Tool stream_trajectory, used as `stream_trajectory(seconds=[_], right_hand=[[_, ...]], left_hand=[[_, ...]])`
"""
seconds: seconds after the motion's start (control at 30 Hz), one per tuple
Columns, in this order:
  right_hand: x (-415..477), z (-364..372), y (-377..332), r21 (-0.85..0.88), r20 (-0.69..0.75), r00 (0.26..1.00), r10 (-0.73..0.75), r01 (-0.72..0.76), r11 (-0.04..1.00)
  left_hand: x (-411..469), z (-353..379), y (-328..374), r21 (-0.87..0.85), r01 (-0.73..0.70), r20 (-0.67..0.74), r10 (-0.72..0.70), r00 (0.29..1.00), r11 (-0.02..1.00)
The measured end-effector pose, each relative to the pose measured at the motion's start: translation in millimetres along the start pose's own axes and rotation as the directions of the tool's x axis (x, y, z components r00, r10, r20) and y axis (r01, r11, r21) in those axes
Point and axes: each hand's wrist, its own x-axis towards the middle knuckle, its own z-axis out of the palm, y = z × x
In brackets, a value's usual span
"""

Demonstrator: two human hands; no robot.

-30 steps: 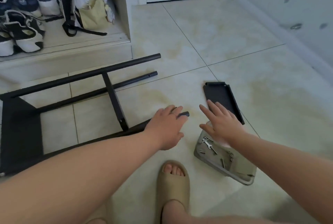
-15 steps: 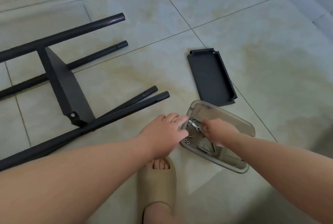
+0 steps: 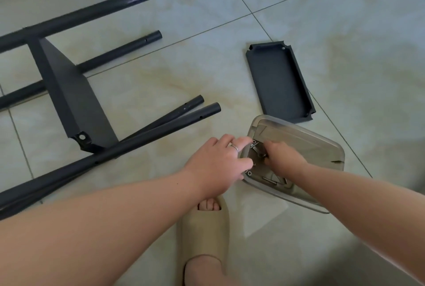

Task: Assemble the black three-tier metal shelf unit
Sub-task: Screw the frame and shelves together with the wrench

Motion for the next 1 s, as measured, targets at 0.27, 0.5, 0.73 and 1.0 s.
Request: stream_trajectory(seconds=[0.27,0.5,0.73,1.0], right_hand=[[-35.3,-53.9,-10.6,-0.033,-0.058,0.998,0.018,-0.02,0.999],[-92.4,-115.7,-71.6,-0.069,-0.163,0.975,-0.153,0.143,0.987],[-132.3,-151.8,-175.7,-0.03,-0.284,0.9,-0.331,0.336,0.941],[-123.9,-133.4,-276.8,0.035,-0.246,0.833,-0.496,0.519,0.854]], left_hand=[[2.6,-18.6,11.3,0.019,0.086,0.106,-0.088,0.991,0.996],[-49.1,-84.3,-22.7,0.099,0.265,0.214,-0.281,0.936,0.959],[-129.5,-136.3,-73.2,-0.017,0.571,0.186,-0.559,0.808,0.821],[-222.5,-116.0,-125.2,-0.176,0.801,0.282,-0.751,0.598,0.572]])
